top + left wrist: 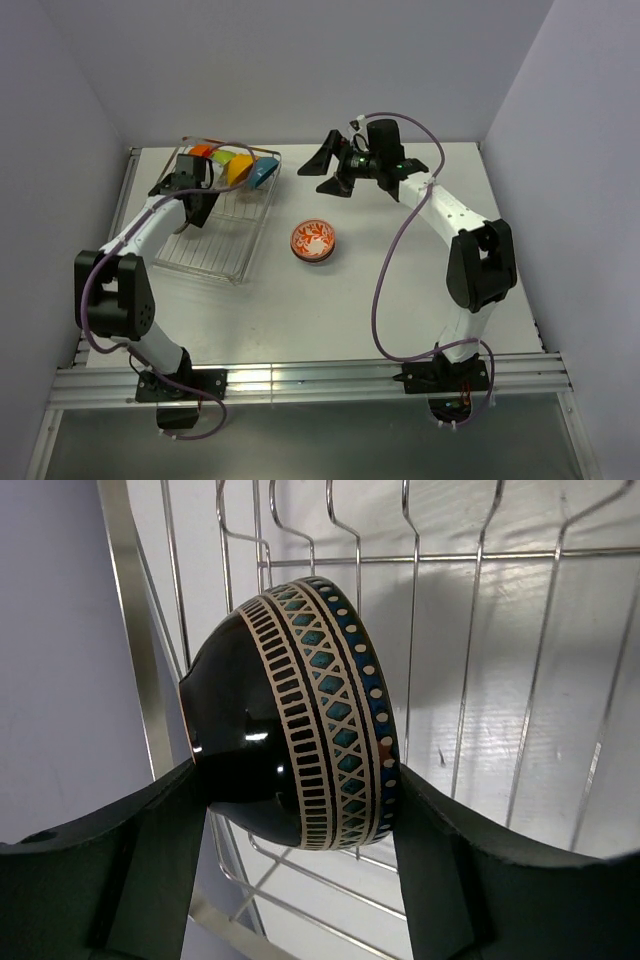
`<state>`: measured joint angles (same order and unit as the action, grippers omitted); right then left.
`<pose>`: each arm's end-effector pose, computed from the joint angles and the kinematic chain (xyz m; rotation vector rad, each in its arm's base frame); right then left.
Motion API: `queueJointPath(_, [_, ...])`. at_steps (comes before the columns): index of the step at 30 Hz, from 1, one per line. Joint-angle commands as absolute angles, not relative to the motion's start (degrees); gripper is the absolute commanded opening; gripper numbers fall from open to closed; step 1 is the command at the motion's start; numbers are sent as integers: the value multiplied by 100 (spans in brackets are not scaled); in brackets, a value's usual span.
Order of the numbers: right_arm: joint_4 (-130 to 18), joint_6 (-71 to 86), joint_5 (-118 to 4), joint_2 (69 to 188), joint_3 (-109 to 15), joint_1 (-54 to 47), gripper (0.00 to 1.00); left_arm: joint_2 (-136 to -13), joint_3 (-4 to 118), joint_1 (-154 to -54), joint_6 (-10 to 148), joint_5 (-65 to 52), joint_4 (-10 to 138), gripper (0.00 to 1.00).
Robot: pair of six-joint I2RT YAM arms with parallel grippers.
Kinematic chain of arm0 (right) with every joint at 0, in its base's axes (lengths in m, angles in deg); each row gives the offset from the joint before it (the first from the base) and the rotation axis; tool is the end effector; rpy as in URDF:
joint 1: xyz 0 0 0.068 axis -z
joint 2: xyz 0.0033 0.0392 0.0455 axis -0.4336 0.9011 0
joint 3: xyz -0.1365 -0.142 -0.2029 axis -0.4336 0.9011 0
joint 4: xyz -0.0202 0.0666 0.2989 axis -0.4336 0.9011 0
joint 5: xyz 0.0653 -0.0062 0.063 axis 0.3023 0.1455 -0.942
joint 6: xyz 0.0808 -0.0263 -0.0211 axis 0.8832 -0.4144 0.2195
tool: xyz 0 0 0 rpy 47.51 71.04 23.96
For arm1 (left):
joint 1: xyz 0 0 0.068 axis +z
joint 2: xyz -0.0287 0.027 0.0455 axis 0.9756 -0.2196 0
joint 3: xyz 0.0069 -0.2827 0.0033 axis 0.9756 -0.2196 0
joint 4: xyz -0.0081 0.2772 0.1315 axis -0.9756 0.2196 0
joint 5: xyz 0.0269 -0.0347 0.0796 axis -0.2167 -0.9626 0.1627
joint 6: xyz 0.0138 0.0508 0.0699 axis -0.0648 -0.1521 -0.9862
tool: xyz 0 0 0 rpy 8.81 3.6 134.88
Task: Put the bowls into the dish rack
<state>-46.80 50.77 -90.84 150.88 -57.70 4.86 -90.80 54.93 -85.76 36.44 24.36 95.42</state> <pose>0.4473 0.2255 0.2939 0.0530 2.2554 1.4647 0.4141 -0.0313 0.2243 0.4511 2.4055 0.5815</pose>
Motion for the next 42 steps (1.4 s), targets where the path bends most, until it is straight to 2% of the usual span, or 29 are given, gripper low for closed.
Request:
queueJointPath(1, [-4596,4868,-9344,14676,-6072,548,100,-9265,5994,-8593,3291,2930,8968,0])
queueJointPath(19, [-4482,4727,-9476,14685,-5984,689,100,-10118,6109,-8601,2869,3414,8476,2])
queueJointPath(22, [-4465,4718,-9476,14685,-5975,689,100,-10162,6047,-8593,2895,3379,8431,11])
queueJointPath(26, [-4412,4657,-9468,14676,-5992,698,100,-10215,6012,-8601,2974,3274,8440,49])
queueJointPath(28, [-4359,4613,-9459,14676,-6019,698,100,-10223,6003,-8601,3010,3204,8466,62])
queueJointPath(29, [-4342,4578,-9459,14667,-6010,698,100,-10241,6012,-8601,3027,3177,8475,73])
queueJointPath(30, [-4315,4569,-9459,14676,-6027,698,100,-10259,6021,-8593,3045,3151,8493,75])
queueJointPath(32, [-4315,4560,-9468,14676,-6019,698,100,-10267,6038,-8593,3089,3115,8545,95])
queueJointPath(34, [-4280,4534,-9485,14667,-6036,698,100,-10259,6030,-8593,3106,3054,8572,100])
queueJointPath(42, [-4183,4393,-9450,14650,-6072,707,100,-10215,6126,-8593,3194,2747,8931,100])
